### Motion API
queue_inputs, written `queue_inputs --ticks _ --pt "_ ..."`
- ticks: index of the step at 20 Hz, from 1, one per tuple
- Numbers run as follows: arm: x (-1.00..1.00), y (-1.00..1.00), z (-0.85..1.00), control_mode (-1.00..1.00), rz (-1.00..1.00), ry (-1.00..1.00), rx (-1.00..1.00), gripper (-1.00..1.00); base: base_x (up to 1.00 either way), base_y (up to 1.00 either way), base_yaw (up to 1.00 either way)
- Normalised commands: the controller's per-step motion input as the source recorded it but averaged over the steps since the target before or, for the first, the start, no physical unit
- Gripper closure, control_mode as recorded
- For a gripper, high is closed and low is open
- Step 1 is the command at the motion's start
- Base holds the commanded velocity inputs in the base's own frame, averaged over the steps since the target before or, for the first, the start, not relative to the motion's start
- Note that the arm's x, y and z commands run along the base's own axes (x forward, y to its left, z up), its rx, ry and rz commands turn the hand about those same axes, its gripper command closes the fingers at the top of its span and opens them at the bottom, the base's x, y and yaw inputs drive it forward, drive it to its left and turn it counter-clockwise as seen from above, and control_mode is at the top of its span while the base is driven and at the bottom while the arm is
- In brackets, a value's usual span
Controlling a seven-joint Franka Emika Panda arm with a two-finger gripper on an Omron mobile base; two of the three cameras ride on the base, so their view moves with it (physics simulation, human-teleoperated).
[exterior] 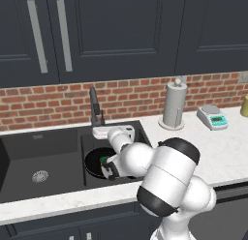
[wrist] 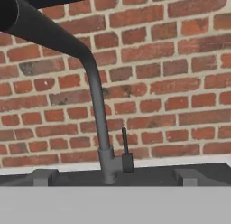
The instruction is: Pick the pan and sponge and place them into the sink. Then turn on the water.
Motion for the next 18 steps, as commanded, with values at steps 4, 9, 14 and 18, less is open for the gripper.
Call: queue_inputs --ticks 4,9,14,18 --pt "0.00 -0.04 0.44 -1.00 0.00 0.00 0.02 -1.00 0.00 0.00 0.00" --pt "0.00 -0.18 0.24 -1.00 0.00 0.00 0.01 -1.00 0.00 0.00 0.00" --pt "0.00 -0.14 0.04 -1.00 0.00 0.00 0.00 -1.00 0.00 0.00 0.00" --pt "0.00 -0.08 0.00 -1.00 0.02 0.00 0.00 -1.00 0.00 0.00 0.00"
